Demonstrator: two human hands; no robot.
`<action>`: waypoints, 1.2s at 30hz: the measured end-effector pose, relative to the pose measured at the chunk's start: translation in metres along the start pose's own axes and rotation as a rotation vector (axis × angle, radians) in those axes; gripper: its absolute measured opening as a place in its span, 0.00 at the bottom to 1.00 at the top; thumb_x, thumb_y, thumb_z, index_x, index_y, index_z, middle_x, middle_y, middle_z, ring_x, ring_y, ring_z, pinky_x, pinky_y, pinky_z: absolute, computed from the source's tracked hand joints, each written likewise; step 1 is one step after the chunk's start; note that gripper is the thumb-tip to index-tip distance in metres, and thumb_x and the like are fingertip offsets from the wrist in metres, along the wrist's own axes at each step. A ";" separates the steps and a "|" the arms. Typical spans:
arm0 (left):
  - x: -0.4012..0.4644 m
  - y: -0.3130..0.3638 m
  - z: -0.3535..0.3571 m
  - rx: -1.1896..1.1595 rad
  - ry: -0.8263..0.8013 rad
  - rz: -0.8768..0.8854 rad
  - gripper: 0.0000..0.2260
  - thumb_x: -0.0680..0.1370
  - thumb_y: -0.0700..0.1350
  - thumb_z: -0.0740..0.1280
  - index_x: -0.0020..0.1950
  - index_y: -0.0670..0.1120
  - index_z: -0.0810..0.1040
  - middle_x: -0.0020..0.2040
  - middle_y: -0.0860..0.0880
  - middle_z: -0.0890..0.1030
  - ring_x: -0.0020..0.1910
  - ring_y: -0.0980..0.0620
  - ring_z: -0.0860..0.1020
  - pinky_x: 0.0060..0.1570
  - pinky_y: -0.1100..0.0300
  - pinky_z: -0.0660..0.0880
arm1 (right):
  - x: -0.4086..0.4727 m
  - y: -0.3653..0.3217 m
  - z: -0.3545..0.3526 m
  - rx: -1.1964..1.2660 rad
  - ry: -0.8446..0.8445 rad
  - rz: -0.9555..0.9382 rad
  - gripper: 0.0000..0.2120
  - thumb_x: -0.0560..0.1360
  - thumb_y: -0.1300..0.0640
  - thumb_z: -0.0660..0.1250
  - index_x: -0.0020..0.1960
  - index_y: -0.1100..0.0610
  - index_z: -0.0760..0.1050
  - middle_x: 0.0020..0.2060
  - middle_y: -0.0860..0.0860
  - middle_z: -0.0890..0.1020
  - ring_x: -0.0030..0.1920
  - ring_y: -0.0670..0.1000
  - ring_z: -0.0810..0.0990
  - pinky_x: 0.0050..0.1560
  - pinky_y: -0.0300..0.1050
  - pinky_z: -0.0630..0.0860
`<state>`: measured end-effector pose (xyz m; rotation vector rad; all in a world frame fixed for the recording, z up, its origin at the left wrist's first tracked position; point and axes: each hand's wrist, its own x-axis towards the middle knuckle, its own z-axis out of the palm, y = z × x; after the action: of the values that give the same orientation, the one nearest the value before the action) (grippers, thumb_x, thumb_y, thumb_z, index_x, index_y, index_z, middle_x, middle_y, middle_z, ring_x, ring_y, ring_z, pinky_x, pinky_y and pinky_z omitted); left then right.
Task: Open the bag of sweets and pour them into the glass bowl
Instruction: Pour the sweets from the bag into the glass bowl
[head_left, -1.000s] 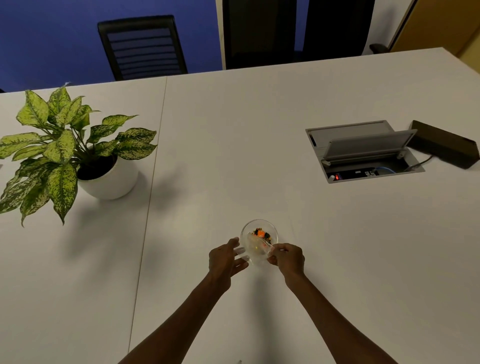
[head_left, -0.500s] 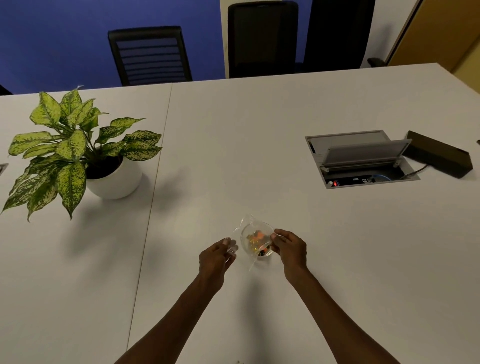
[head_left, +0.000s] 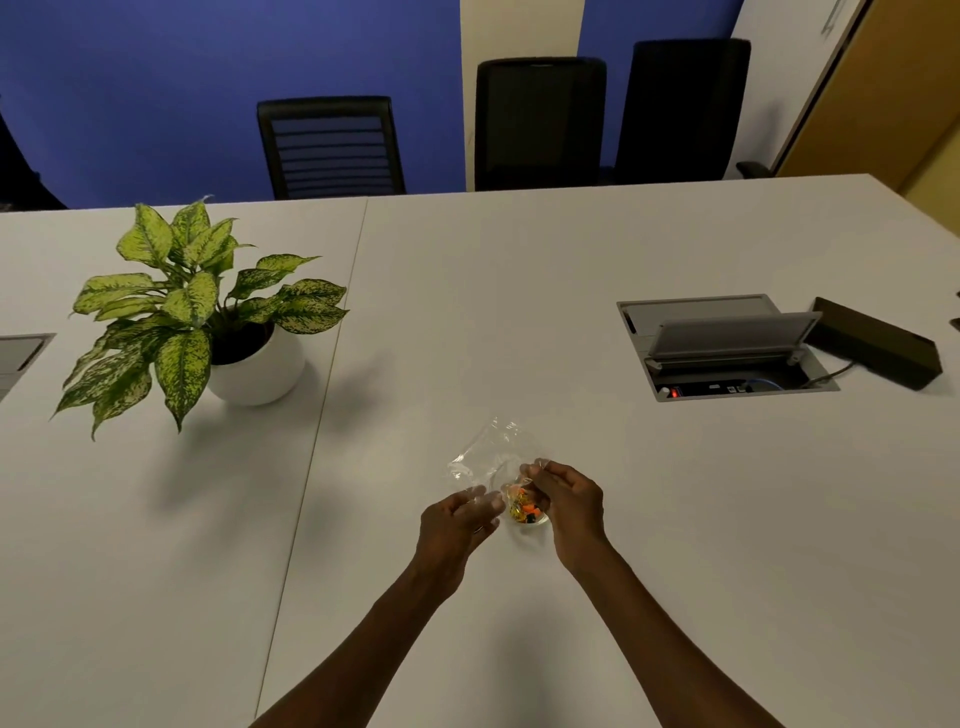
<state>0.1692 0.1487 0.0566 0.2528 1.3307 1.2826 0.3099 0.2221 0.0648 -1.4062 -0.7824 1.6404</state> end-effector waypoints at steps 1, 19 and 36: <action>-0.001 0.000 0.000 0.013 0.024 0.016 0.12 0.68 0.36 0.77 0.50 0.41 0.83 0.51 0.40 0.86 0.49 0.46 0.85 0.44 0.60 0.81 | -0.001 -0.002 0.000 0.000 -0.005 -0.003 0.10 0.67 0.63 0.77 0.48 0.60 0.83 0.46 0.60 0.86 0.47 0.58 0.84 0.55 0.55 0.81; -0.015 0.030 -0.007 -0.207 -0.031 0.096 0.15 0.70 0.47 0.73 0.55 0.44 0.83 0.55 0.47 0.86 0.56 0.49 0.83 0.56 0.52 0.77 | -0.024 -0.026 0.009 -0.253 -0.385 -0.154 0.29 0.66 0.58 0.78 0.64 0.44 0.72 0.49 0.50 0.87 0.49 0.46 0.86 0.42 0.31 0.80; -0.019 0.060 -0.021 -0.202 -0.096 0.152 0.17 0.71 0.49 0.73 0.57 0.44 0.82 0.55 0.45 0.86 0.55 0.47 0.84 0.54 0.54 0.77 | -0.033 -0.032 0.012 -0.562 -0.521 -0.332 0.34 0.68 0.65 0.74 0.67 0.43 0.68 0.45 0.50 0.88 0.46 0.51 0.86 0.48 0.37 0.81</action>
<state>0.1251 0.1451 0.1057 0.2744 1.1082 1.5032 0.3059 0.2093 0.1100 -1.1092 -1.7854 1.5967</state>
